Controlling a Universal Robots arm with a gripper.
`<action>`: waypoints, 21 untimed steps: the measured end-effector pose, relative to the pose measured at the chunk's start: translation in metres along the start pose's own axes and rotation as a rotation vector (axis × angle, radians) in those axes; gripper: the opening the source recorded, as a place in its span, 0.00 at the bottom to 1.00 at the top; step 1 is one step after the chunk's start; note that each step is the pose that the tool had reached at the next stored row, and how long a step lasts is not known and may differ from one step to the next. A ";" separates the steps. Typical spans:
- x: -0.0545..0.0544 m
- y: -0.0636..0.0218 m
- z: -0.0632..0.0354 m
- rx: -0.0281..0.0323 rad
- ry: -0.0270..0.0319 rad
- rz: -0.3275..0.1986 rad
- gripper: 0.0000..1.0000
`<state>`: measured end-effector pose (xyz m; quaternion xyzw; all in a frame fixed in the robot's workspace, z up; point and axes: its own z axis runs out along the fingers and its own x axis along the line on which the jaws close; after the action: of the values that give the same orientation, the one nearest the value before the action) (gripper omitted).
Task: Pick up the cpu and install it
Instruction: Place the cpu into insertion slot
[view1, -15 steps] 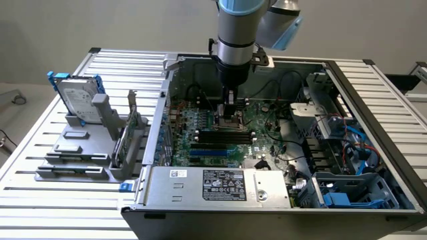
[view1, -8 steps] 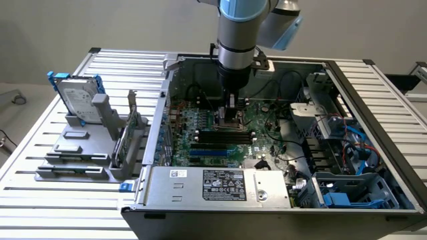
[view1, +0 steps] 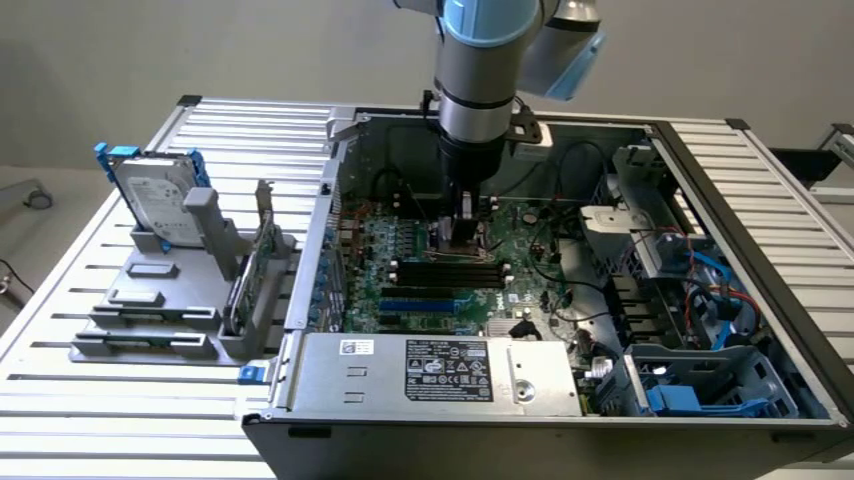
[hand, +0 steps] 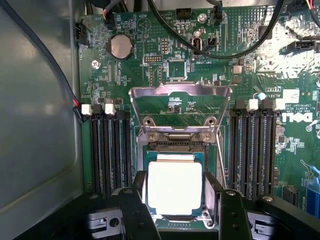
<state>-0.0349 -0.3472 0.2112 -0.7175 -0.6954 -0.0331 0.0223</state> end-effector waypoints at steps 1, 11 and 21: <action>-0.001 0.0000 0.0001 0.0000 -0.0001 0.000 0.55; -0.006 -0.0030 0.0042 -0.0116 0.0025 -0.016 0.55; -0.005 -0.0044 0.0084 -0.0220 0.0036 -0.051 0.55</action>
<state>-0.0393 -0.3515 0.2023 -0.6997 -0.7130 -0.0426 0.0147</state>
